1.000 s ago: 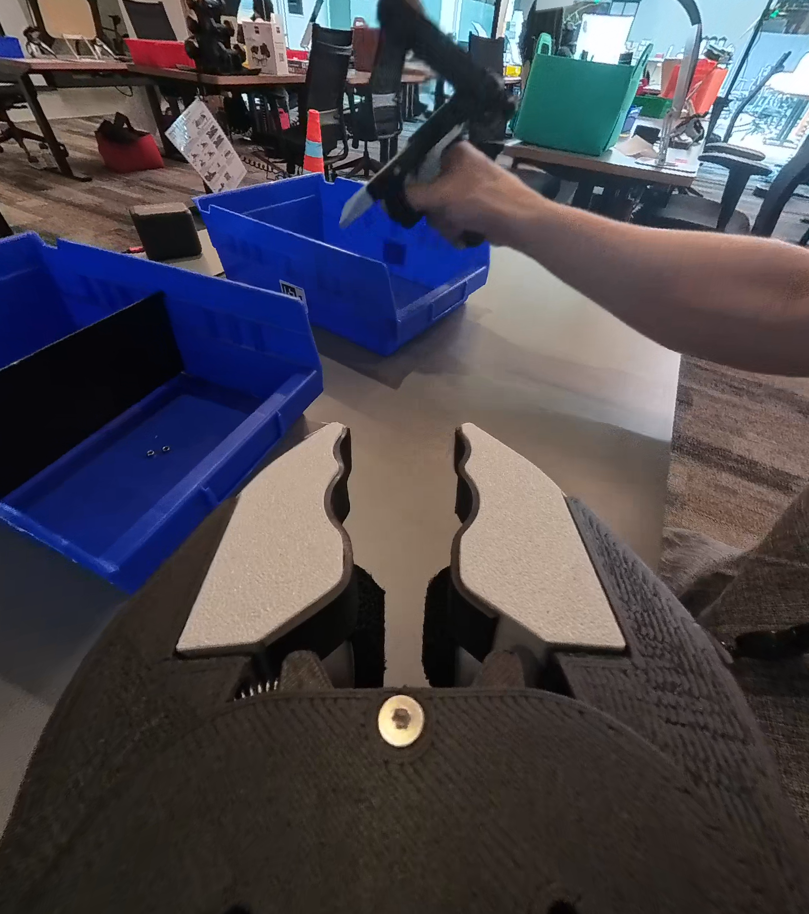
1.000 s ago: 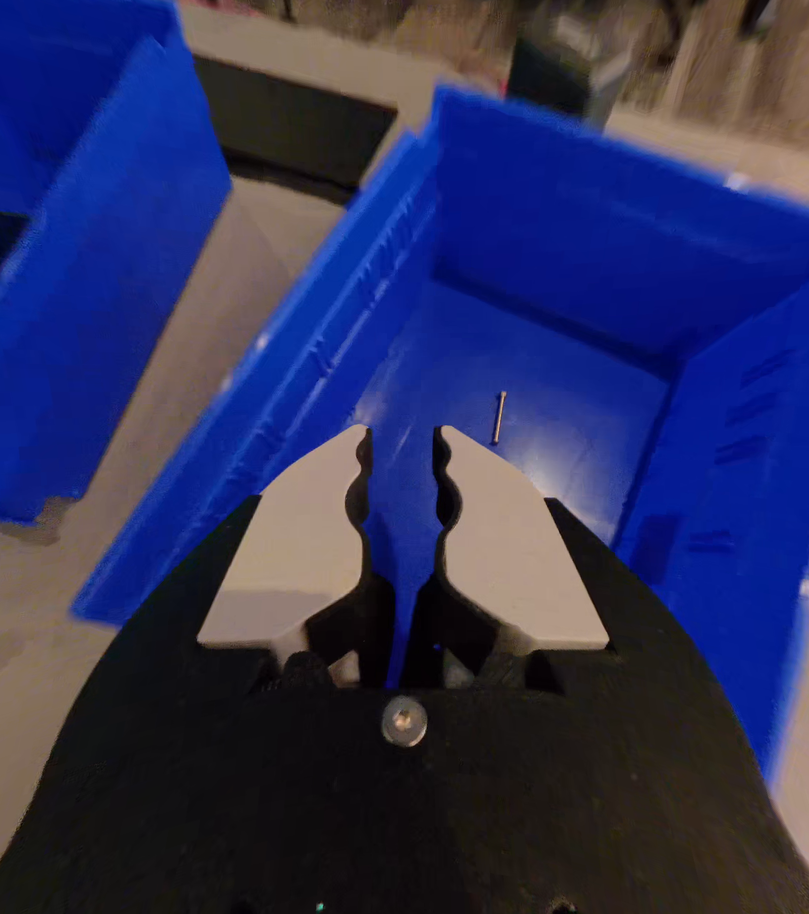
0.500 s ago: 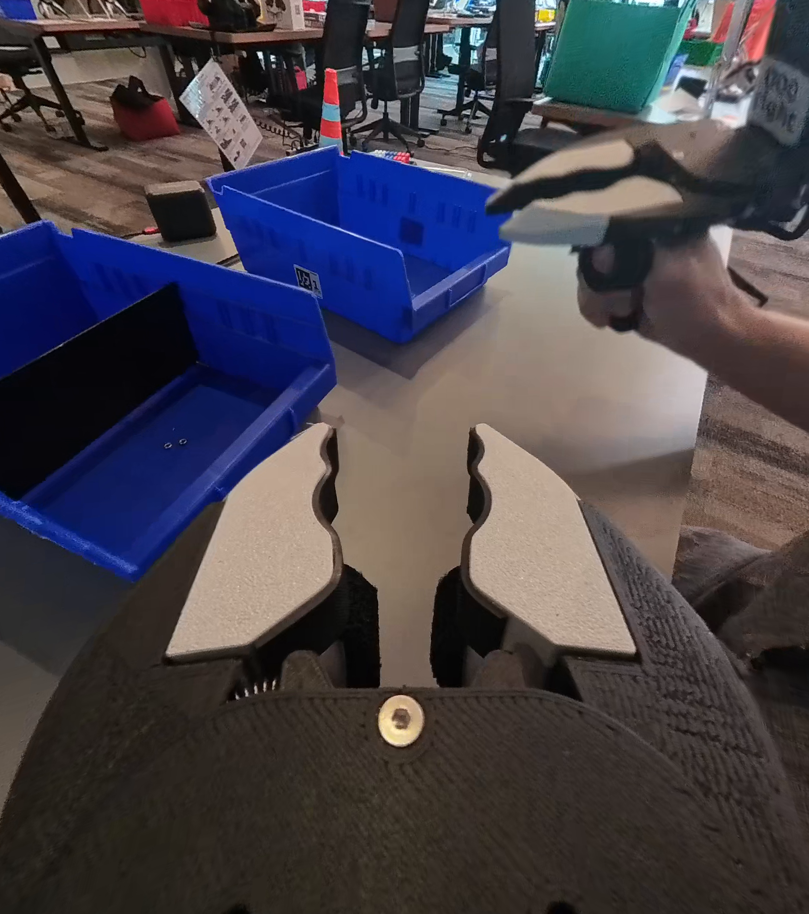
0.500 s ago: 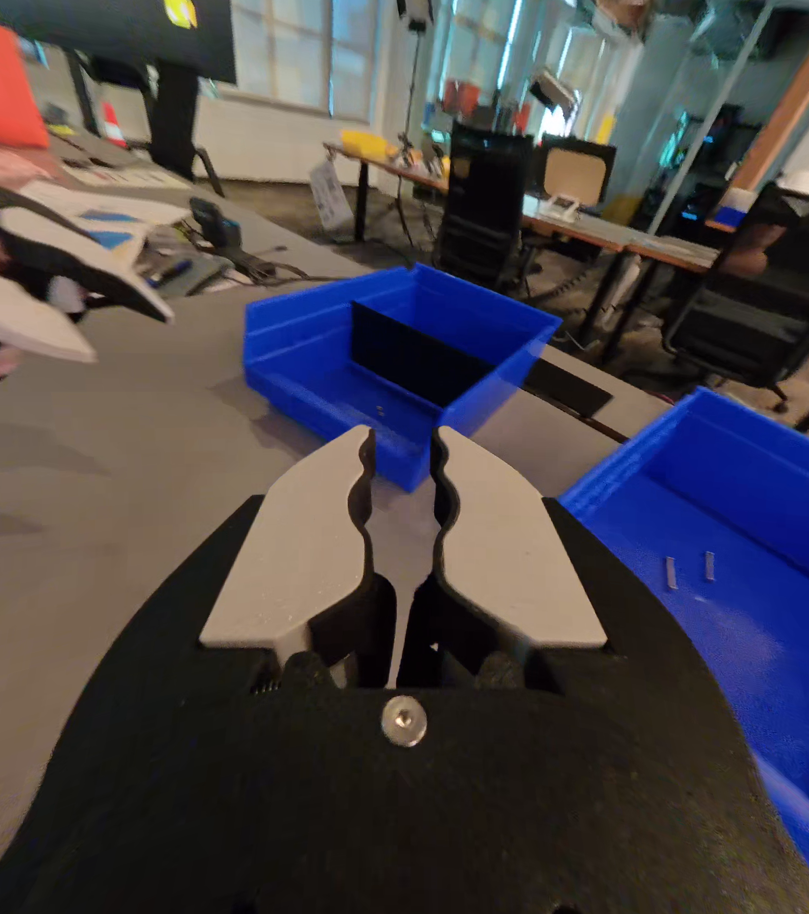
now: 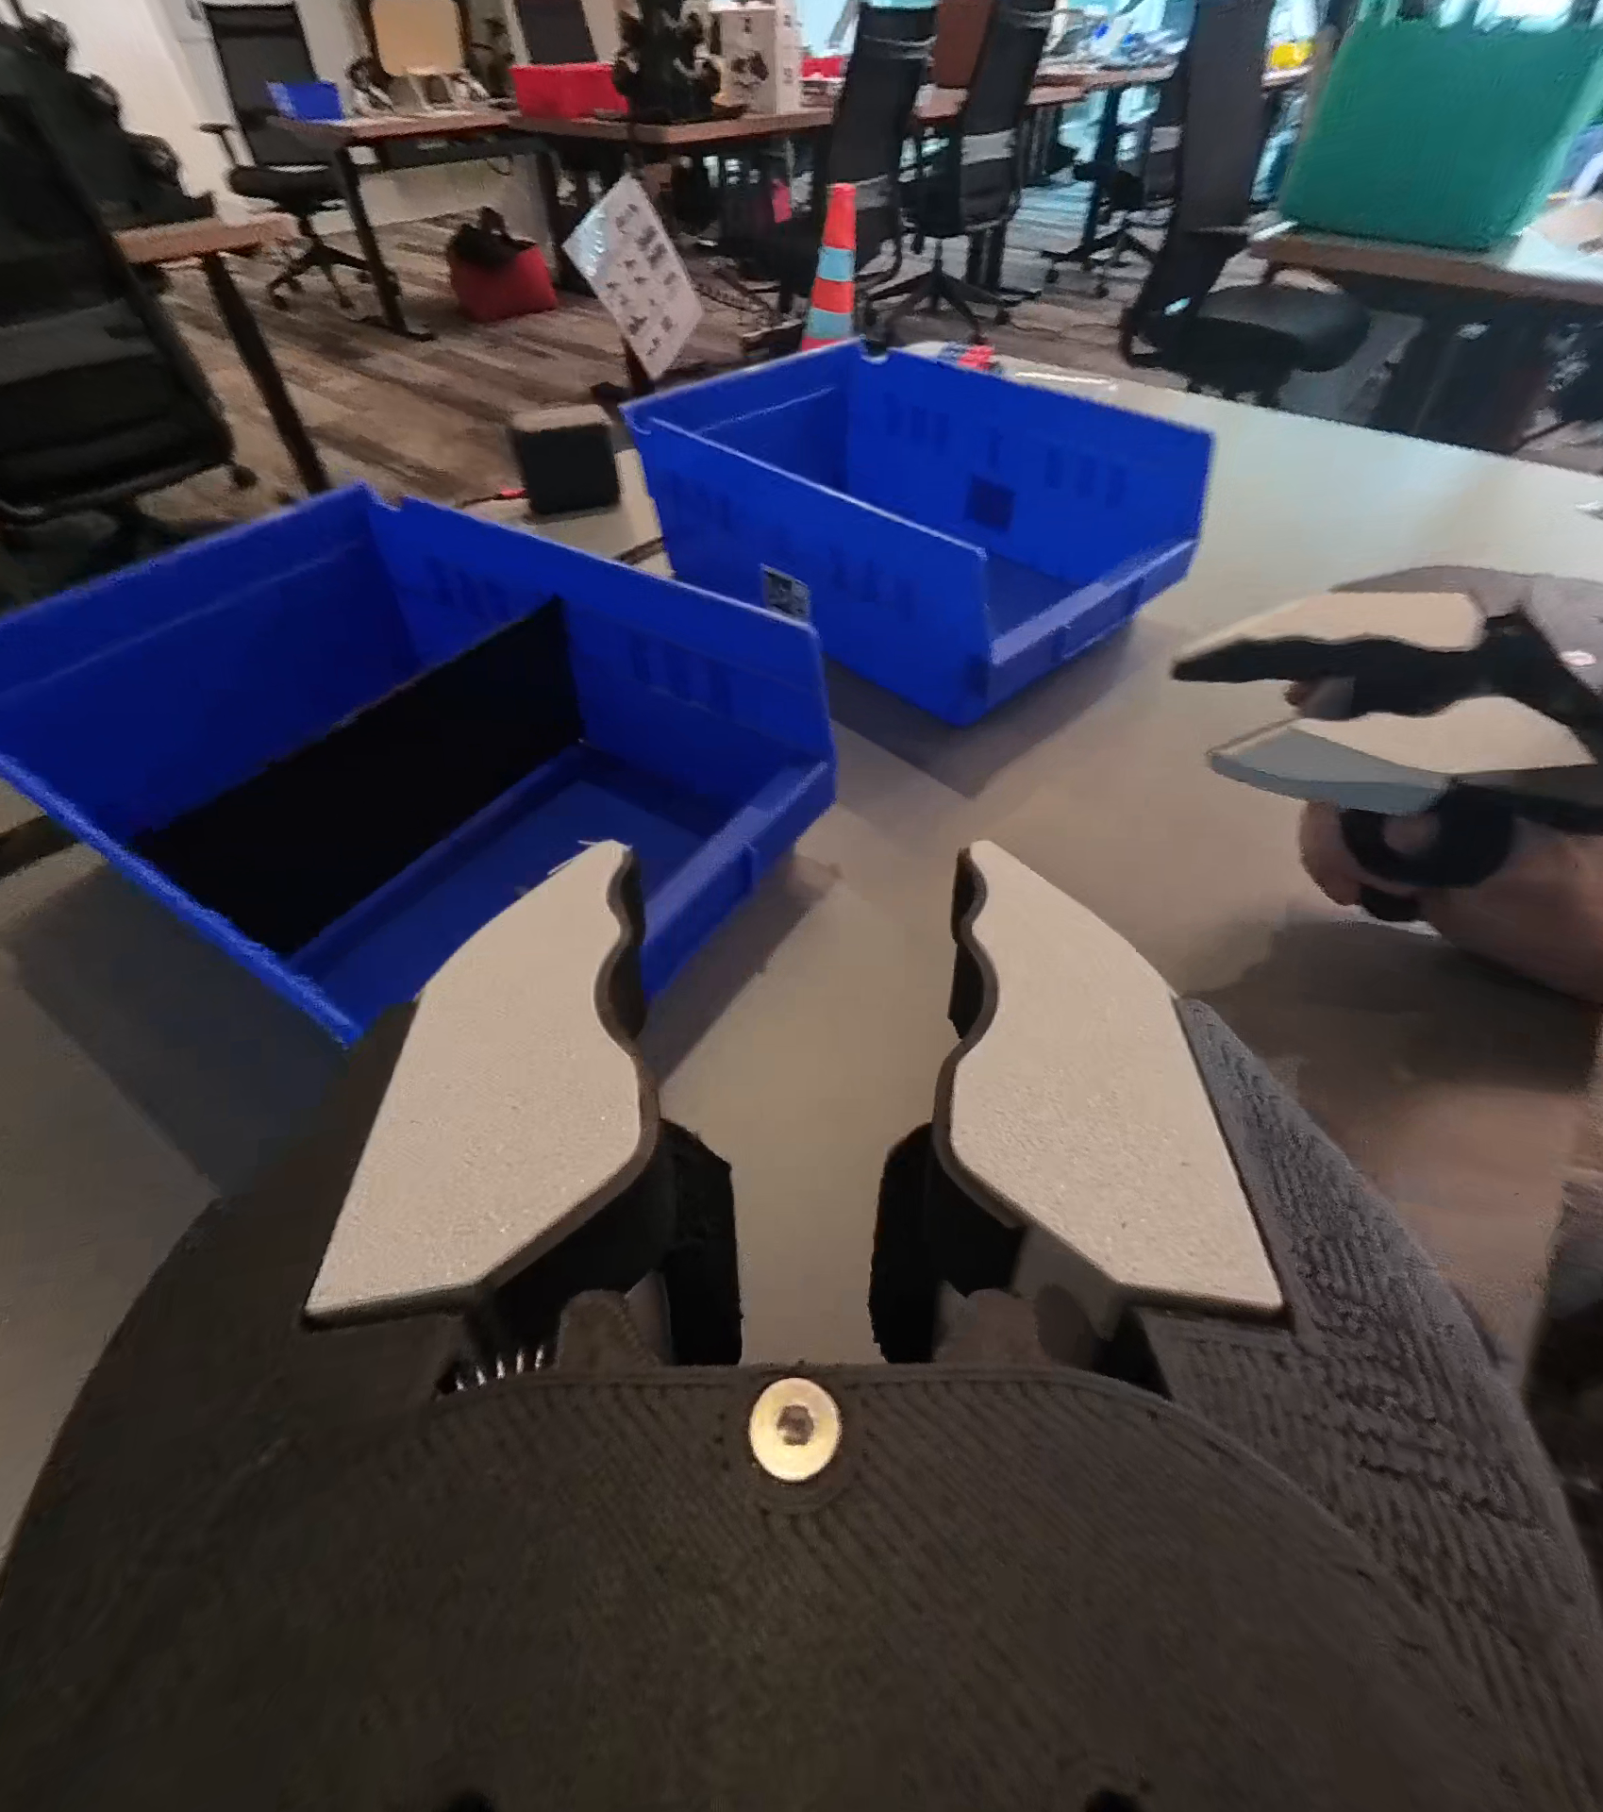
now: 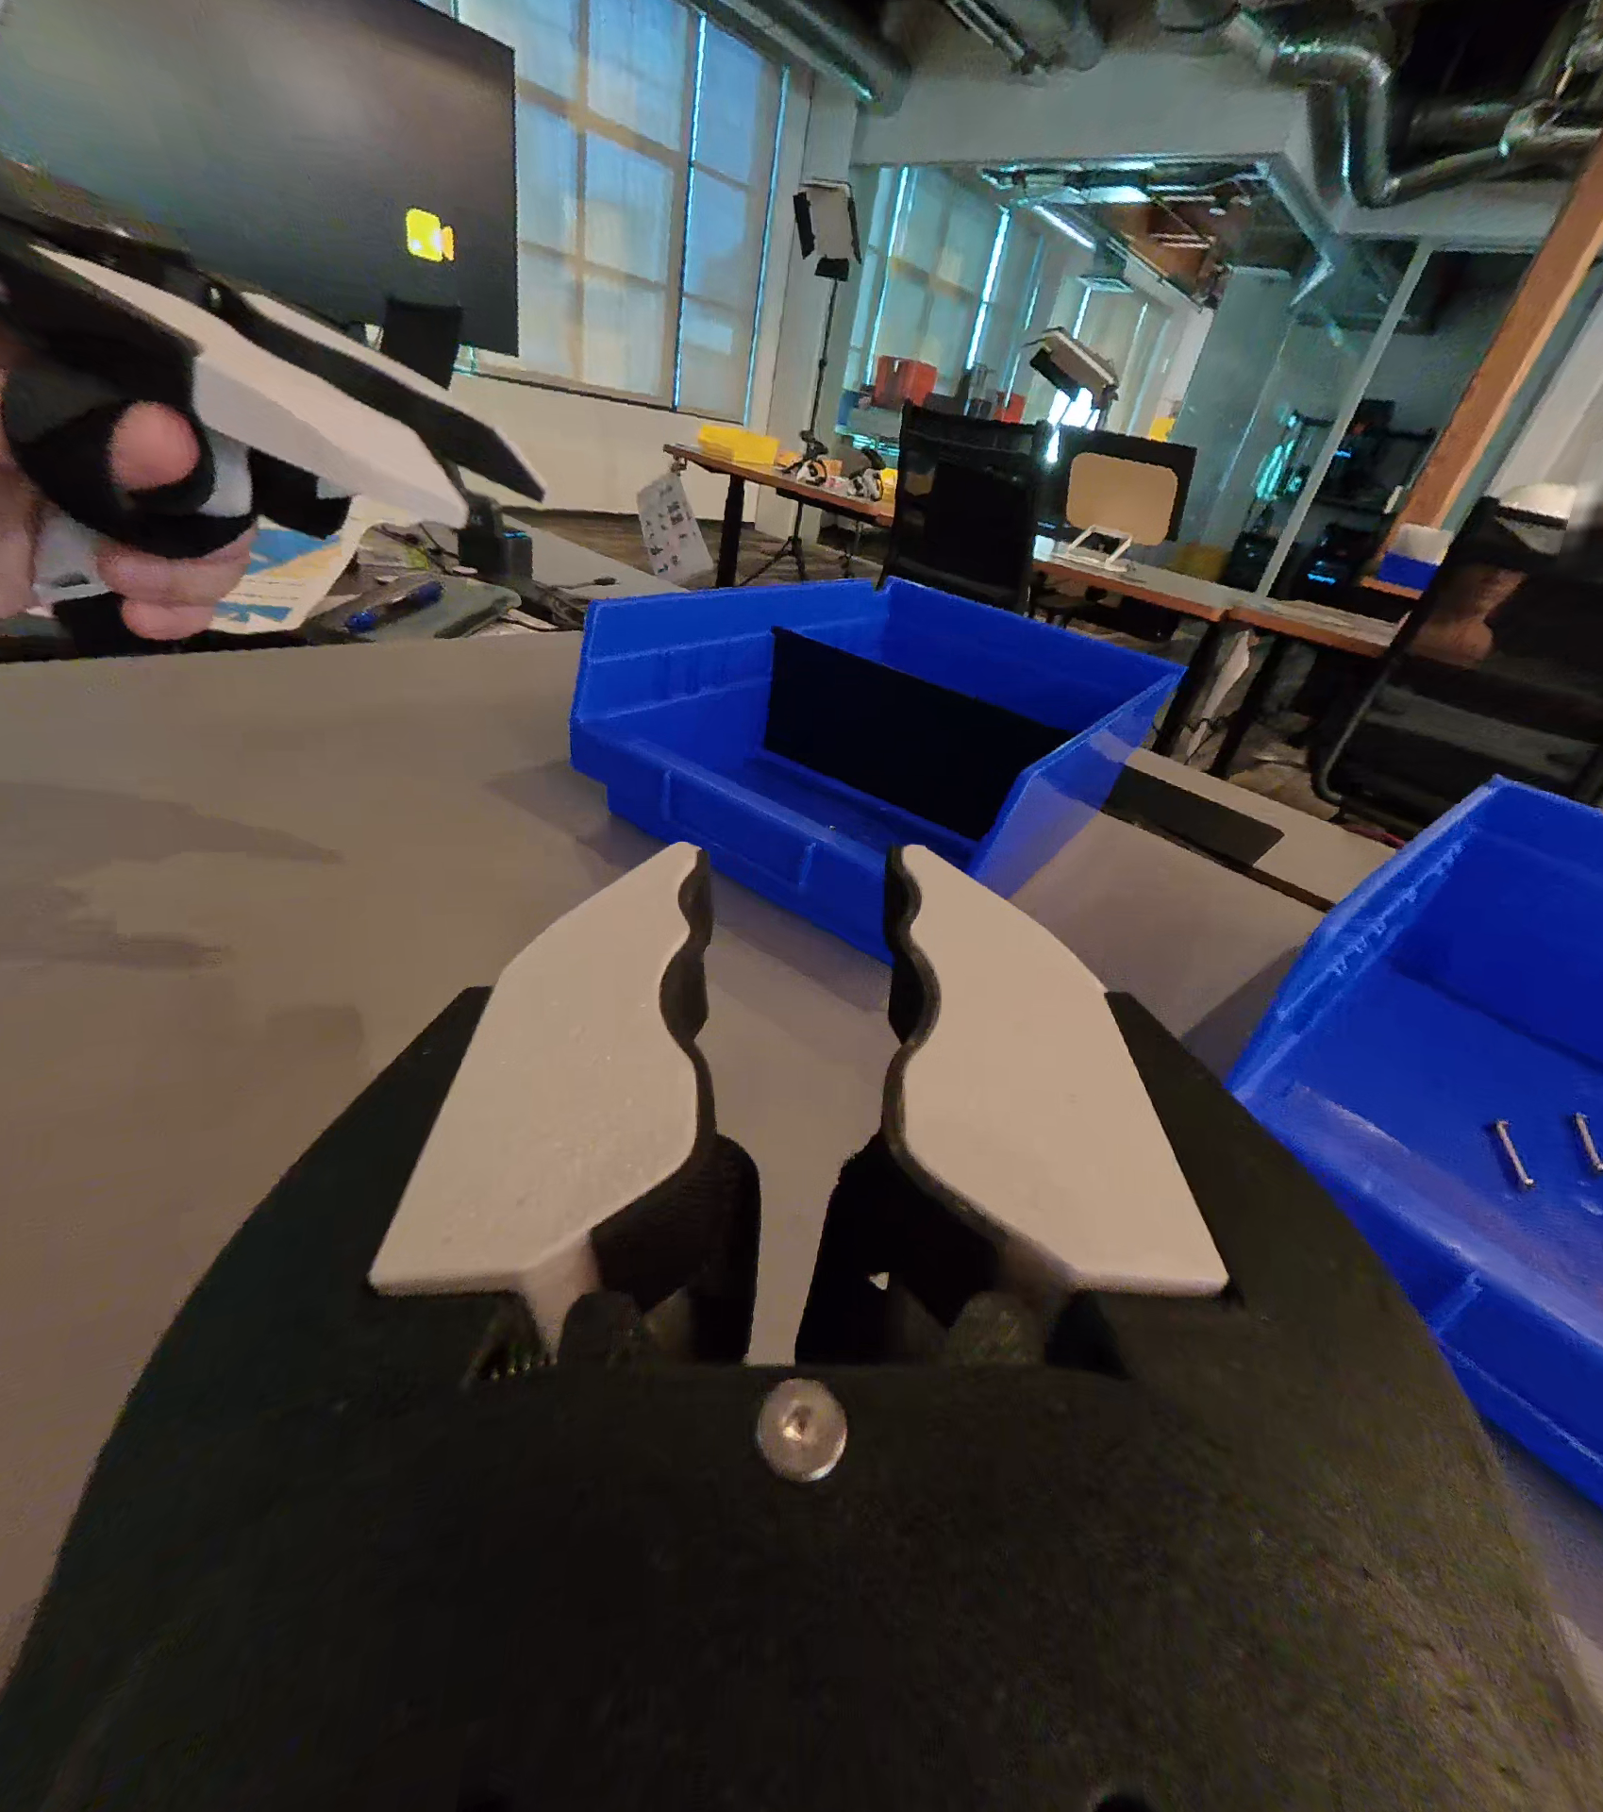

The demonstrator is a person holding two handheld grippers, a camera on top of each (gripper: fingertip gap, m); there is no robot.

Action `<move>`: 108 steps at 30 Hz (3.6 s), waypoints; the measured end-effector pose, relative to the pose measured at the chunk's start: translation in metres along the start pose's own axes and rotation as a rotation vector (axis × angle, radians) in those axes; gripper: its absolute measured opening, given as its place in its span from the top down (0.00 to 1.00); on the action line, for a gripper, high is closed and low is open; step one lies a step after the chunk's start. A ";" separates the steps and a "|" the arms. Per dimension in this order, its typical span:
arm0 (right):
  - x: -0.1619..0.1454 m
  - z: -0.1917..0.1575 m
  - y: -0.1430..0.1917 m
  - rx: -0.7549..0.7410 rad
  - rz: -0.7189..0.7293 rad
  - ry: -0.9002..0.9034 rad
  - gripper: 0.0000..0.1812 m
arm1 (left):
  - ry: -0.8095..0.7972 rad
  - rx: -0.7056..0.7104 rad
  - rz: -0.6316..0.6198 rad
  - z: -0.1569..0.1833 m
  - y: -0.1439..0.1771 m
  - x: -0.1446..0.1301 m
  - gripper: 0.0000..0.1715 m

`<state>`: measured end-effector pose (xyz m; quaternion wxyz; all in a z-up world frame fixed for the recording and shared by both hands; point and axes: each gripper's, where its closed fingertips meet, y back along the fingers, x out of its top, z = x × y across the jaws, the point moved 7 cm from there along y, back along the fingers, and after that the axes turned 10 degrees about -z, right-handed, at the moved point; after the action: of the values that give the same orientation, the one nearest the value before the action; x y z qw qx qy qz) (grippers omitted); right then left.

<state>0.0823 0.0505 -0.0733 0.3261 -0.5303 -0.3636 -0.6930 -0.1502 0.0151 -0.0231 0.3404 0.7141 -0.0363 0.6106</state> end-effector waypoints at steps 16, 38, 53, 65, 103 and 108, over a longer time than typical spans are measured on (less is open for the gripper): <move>-0.006 0.008 -0.002 0.063 -0.006 -0.115 0.82 | -1.137 -0.288 -0.782 -0.145 -0.136 0.125 0.77; -0.018 0.025 -0.011 0.084 -0.069 -0.274 0.83 | -1.290 -0.576 -0.771 -0.182 -0.275 0.066 0.82; -0.023 0.024 -0.014 0.071 -0.136 -0.262 0.83 | -1.146 -0.676 -0.893 -0.185 -0.299 0.054 0.78; -0.023 0.024 -0.011 0.072 -0.139 -0.263 0.84 | -0.465 -0.422 -0.911 -0.196 -0.305 0.055 0.70; -0.025 0.026 -0.005 0.095 -0.138 -0.283 0.86 | -0.481 -0.389 -0.812 -0.180 -0.321 0.037 0.83; -0.025 0.026 -0.005 0.100 -0.140 -0.288 0.87 | -0.479 -0.377 -0.828 -0.179 -0.320 0.037 0.85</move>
<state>0.0965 0.0772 -0.0944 0.2478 -0.5806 -0.4767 -0.6118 -0.1430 0.3683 -0.1276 0.6585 0.7148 0.0632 0.2269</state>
